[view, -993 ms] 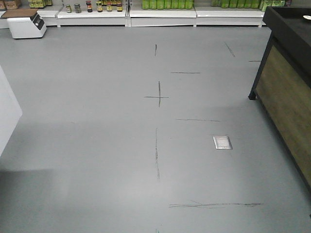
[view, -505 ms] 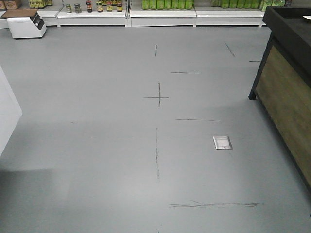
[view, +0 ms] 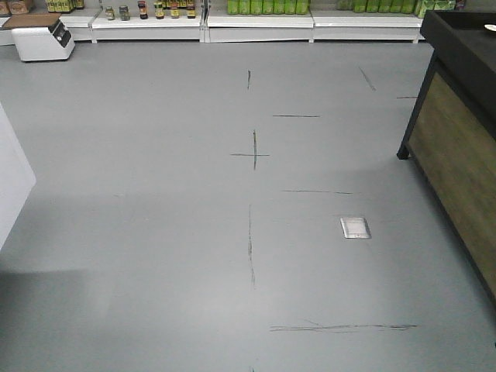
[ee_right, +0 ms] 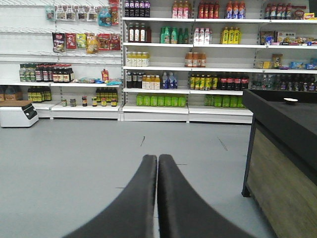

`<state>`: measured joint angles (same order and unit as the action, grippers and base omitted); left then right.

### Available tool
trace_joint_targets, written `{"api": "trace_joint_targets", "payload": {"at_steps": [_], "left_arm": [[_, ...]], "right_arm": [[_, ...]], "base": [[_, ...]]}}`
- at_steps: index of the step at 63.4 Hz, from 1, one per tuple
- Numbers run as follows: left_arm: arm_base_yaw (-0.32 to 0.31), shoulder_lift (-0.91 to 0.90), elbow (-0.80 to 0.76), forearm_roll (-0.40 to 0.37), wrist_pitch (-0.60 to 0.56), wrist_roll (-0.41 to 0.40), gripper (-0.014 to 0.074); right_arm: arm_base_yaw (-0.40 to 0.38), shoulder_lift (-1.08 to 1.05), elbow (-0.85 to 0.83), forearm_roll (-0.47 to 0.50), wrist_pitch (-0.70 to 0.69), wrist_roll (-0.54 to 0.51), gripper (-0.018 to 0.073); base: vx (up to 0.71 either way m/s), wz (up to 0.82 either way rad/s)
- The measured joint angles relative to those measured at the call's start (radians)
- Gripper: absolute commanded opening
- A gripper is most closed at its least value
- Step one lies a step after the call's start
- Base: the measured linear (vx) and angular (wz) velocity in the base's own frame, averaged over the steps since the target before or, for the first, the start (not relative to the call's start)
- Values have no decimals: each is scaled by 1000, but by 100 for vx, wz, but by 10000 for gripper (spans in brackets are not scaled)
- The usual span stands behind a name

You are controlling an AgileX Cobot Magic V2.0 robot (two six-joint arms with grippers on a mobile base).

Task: Pick three apples into basket with both arms
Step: 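Drive the base forward along the aisle toward the fruit tables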

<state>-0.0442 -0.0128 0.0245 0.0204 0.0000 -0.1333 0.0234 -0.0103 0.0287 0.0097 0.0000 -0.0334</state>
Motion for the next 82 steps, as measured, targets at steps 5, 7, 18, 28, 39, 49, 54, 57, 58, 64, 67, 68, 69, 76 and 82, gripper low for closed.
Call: {"api": "trace_joint_targets", "payload": {"at_steps": [5,7,18,28,39,49,54,57,58,64,67,68,69,76,82], "left_arm": [[0,0,0,0,0,0,-6],[0,0,0,0,0,0,-6],[0,0,0,0,0,0,-6],[0,0,0,0,0,0,-6],[0,0,0,0,0,0,-6],[0,0,0,0,0,0,-6],[0,0,0,0,0,0,-6],[0,0,0,0,0,0,-6],[0,0,0,0,0,0,-6],[0,0,0,0,0,0,-6],[0,0,0,0,0,0,-6],[0,0,0,0,0,0,-6],[0,0,0,0,0,0,-6],[0,0,0,0,0,0,-6],[0,0,0,0,0,0,-6]], "right_arm": [[0,0,0,0,0,0,-9],[0,0,0,0,0,0,-9],[0,0,0,0,0,0,-9],[0,0,0,0,0,0,-9],[0,0,0,0,0,0,-9],[0,0,0,0,0,0,-9],[0,0,0,0,0,0,-9],[0,0,0,0,0,0,-9],[0,0,0,0,0,0,-9],[0,0,0,0,0,0,-9],[0,0,0,0,0,0,-9],[0,0,0,0,0,0,-9],[0,0,0,0,0,0,-9],[0,0,0,0,0,0,-9],[0,0,0,0,0,0,-9]], "base": [[1,1],[1,0],[2,-1],[4,-2],[7,-4],[8,-5],[8,-5],[8,-6],[8,-7],[7,-7],[7,-8],[7,-7],[7,-7],[7,-5],[6,0]]}}
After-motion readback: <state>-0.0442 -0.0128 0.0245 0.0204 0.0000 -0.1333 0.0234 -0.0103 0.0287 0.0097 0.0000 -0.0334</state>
